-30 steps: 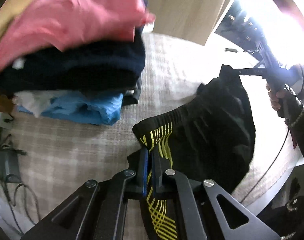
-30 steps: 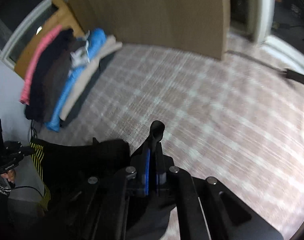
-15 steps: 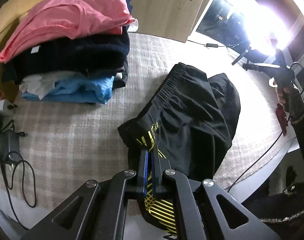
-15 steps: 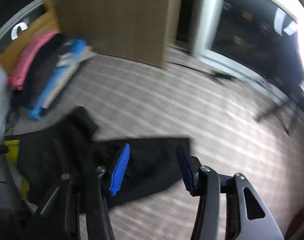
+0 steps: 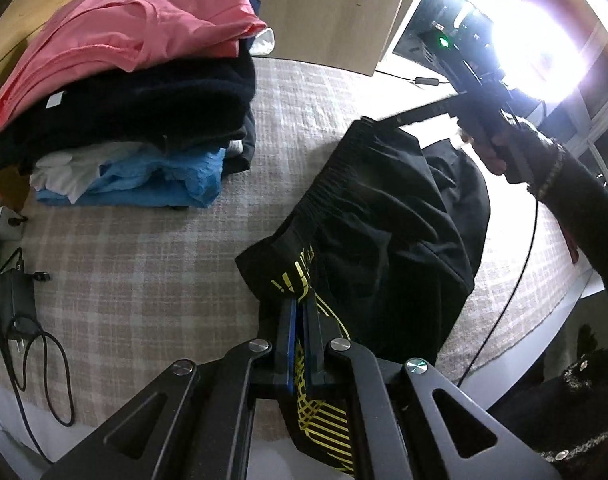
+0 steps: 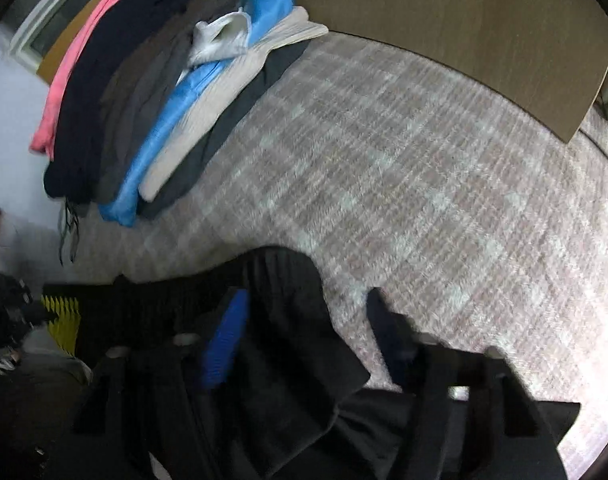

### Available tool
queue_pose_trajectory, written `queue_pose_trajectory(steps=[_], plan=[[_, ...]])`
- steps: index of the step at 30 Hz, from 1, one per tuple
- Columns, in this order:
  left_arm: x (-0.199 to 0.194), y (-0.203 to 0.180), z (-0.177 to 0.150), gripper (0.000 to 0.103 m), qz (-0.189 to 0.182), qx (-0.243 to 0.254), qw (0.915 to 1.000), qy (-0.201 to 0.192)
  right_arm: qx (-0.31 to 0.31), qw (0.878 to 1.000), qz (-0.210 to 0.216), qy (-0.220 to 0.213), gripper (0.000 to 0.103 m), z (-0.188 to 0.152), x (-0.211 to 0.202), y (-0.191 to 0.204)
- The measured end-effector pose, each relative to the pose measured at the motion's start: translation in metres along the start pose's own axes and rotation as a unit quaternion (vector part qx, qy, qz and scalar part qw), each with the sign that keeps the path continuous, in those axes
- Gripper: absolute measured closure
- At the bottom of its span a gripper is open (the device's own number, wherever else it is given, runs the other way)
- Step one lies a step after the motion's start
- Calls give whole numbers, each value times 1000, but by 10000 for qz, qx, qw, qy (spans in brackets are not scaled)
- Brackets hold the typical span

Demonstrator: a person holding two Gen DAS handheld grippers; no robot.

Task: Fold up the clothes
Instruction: 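Hold the striped leg end with the left gripper while the right gripper releases and repositions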

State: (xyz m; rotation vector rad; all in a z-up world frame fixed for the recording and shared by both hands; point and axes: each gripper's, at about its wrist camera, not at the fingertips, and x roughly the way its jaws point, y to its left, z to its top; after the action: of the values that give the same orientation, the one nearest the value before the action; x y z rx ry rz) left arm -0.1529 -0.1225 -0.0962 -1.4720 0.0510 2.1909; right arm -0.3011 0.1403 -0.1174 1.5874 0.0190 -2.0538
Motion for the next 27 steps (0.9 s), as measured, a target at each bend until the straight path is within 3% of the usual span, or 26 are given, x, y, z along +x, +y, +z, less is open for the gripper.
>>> queue_pose_trajectory(steps=[1, 3, 6, 12, 13, 14, 15, 16, 21, 27], plan=[[-2, 0, 1, 101, 21, -7, 10000, -43, 4, 10000, -25, -67, 98, -4, -6, 1], [-12, -2, 4, 102, 76, 35, 9998, -188, 18, 9997, -75, -241, 98, -13, -21, 3], [-38, -12, 9, 102, 178, 202, 9983, -519, 132, 9944, -147, -1035, 99, -38, -80, 10], [-97, -45, 24, 102, 231, 868, 9896, -1121, 519, 9626, -1, -2660, 99, -103, -219, 22], [-105, -52, 27, 102, 217, 1044, 9872, -1185, 537, 9657, -98, -2540, 98, -103, -219, 23], [-108, -55, 26, 102, 200, 1088, 9870, -1169, 555, 9685, -195, -2419, 85, -104, -218, 24], [-110, -58, 25, 102, 183, 1116, 9870, -1143, 573, 9711, -291, -2297, 57, -105, -218, 24], [-112, -61, 24, 102, 166, 1144, 9870, -1118, 591, 9735, -388, -2175, 49, -105, -217, 25], [-112, -39, -22, 102, 280, 684, 9926, -962, 481, 9842, -155, -1697, 48, -84, -163, 29], [-91, 31, -95, 102, 610, -632, 9950, -482, 297, 9981, -129, -532, 48, -46, -59, 30]])
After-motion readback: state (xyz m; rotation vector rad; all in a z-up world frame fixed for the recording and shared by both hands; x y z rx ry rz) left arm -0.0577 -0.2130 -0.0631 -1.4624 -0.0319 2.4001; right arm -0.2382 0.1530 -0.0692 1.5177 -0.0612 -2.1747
